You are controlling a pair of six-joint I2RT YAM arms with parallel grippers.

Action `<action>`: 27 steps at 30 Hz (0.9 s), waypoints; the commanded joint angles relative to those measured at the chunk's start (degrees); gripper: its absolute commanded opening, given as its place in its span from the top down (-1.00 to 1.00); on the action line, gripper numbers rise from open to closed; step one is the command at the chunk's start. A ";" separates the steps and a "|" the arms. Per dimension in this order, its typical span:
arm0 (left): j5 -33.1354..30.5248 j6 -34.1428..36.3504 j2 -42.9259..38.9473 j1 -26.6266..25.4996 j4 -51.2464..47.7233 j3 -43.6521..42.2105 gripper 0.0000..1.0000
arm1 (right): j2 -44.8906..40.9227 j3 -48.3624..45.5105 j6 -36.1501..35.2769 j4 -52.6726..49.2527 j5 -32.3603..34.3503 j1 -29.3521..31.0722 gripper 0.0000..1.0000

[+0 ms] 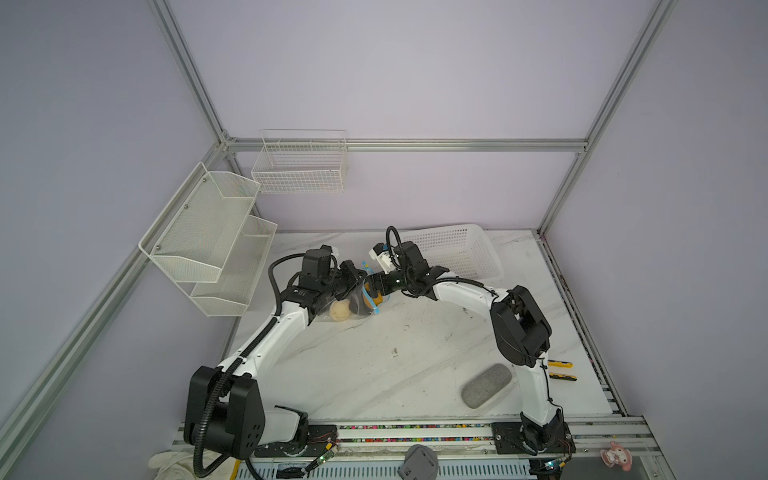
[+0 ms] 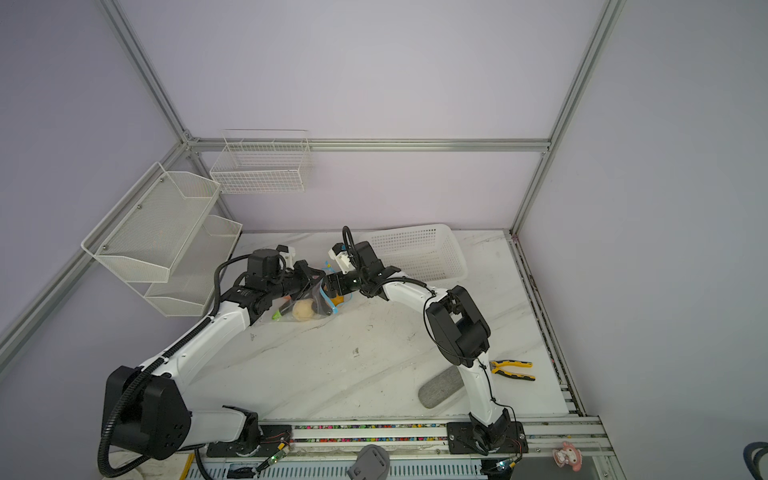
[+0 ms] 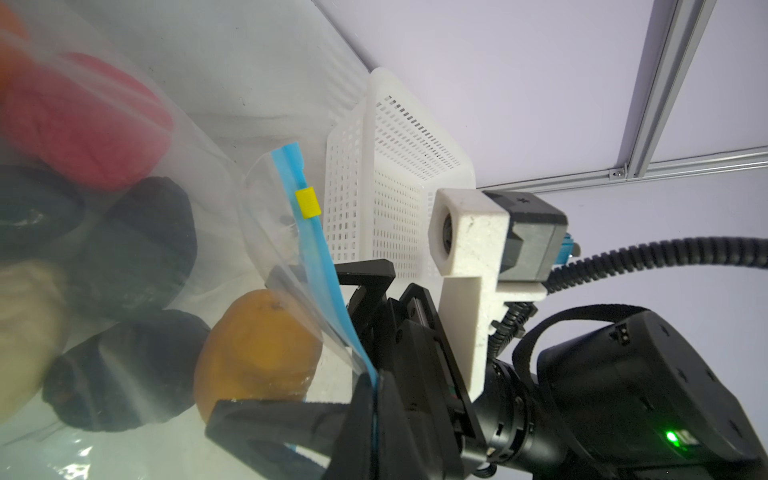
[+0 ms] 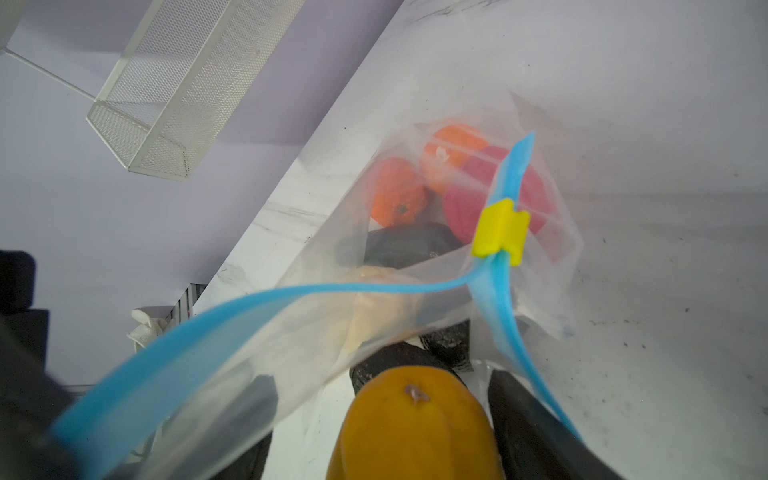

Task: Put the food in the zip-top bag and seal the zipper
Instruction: 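Lower the orange dough ball into the bag and open the right gripper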

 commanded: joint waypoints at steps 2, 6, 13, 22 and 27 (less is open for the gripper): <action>1.30 1.13 -2.35 0.19 0.71 3.62 1.00 | -2.65 2.57 0.36 -1.25 -0.53 0.34 -0.50; 1.48 0.79 -2.88 0.29 0.98 4.16 1.00 | -2.69 1.81 3.69 0.85 -3.67 0.77 -0.34; 3.36 -0.70 -3.99 0.60 1.53 5.92 1.00 | -2.21 3.74 8.67 2.92 -4.75 0.78 -0.22; 5.91 -5.02 -6.50 1.95 5.72 5.18 1.00 | -0.72 11.43 9.84 -4.21 -1.85 1.52 -0.14; 8.15 -7.69 -6.70 2.87 8.74 4.39 1.00 | 0.08 15.43 9.48 -9.21 0.76 2.01 -0.14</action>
